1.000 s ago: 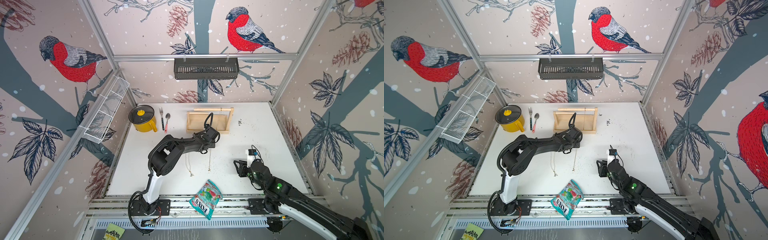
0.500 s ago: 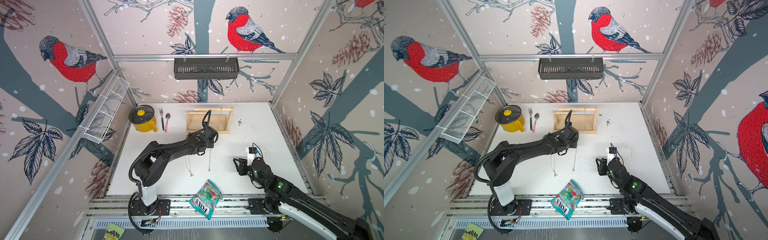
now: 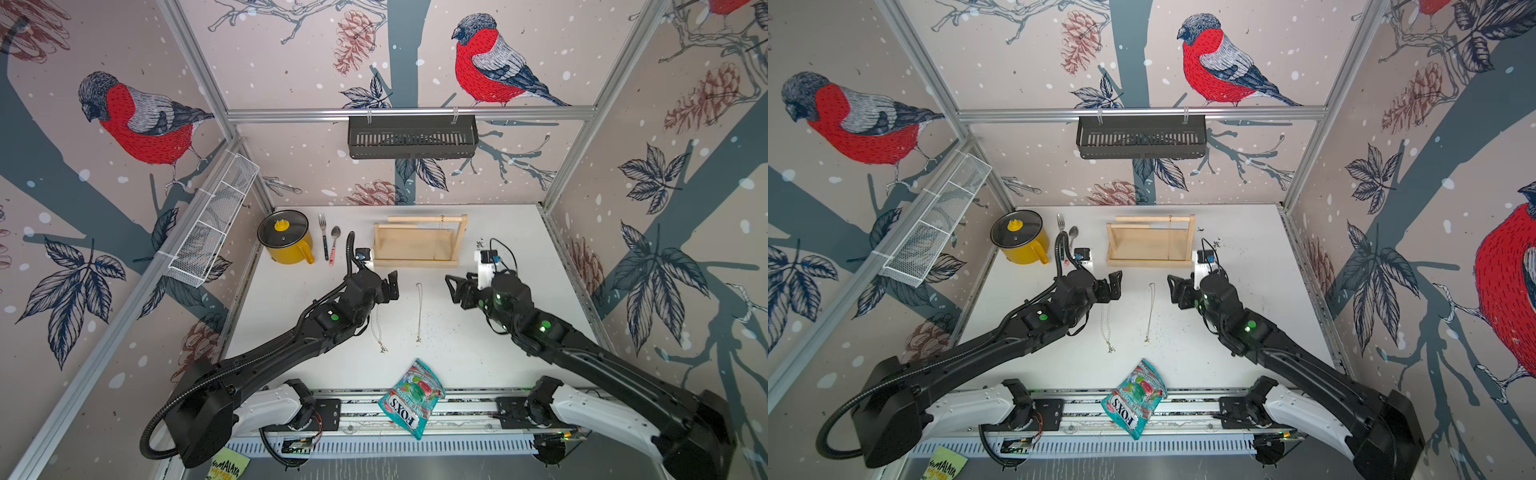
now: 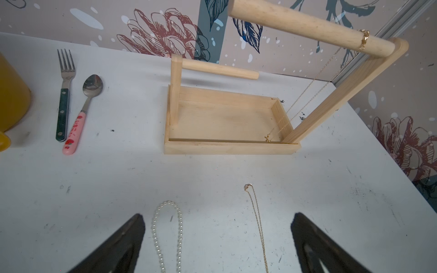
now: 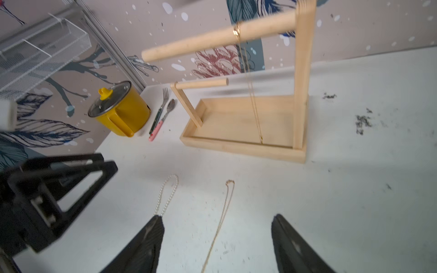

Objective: Take the necklace off the jewelry display stand
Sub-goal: Take off the necklace from the stand.

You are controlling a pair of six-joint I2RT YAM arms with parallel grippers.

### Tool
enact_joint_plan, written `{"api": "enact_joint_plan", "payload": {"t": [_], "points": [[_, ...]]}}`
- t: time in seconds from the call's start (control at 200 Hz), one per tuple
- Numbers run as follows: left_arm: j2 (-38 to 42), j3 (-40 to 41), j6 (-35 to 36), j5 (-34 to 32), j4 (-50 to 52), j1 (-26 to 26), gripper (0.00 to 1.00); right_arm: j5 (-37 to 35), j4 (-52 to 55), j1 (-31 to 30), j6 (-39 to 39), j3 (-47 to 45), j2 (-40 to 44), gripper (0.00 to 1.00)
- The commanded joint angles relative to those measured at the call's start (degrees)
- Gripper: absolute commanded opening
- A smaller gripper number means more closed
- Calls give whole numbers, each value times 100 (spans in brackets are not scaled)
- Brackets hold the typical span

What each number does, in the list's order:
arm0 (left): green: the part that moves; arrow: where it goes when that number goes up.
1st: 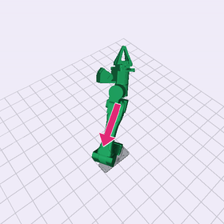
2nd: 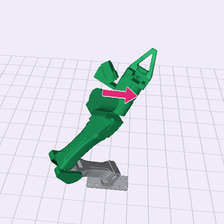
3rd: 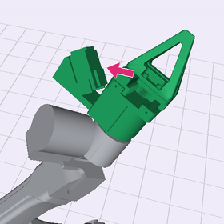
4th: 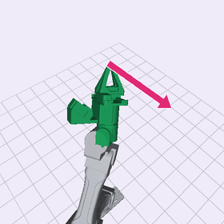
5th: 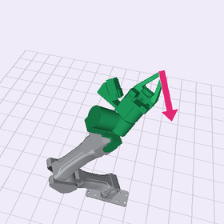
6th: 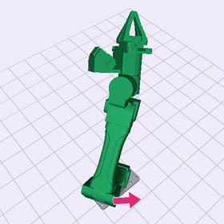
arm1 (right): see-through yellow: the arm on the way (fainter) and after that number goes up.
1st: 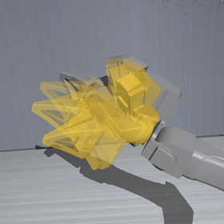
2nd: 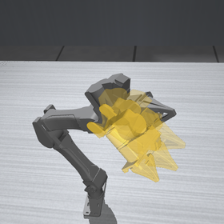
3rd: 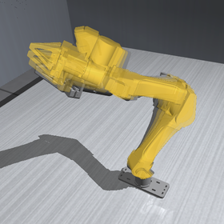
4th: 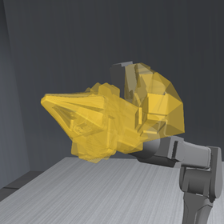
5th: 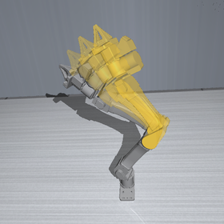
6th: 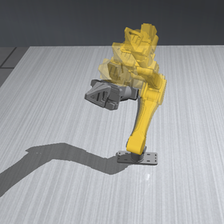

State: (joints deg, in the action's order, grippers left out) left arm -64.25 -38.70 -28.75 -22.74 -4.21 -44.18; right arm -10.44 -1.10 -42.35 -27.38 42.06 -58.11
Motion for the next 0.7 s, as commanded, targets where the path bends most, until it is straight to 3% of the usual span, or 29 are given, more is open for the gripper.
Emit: {"api": "enact_joint_plan", "payload": {"t": [0.0, 0.21, 0.365, 0.695], "points": [[227, 260, 240, -177, -644, 83, 98, 139, -491, 183, 527, 754, -778, 72], [401, 583, 361, -204, -721, 147, 97, 686, -972, 609, 740, 1924, -2267, 65], [496, 917, 402, -205, -1046, 147, 97, 977, -754, 844, 893, 2605, -3096, 53], [536, 997, 776, -209, -1217, 151, 97, 974, -636, 1009, 1183, 2848, -3514, 47]]}}
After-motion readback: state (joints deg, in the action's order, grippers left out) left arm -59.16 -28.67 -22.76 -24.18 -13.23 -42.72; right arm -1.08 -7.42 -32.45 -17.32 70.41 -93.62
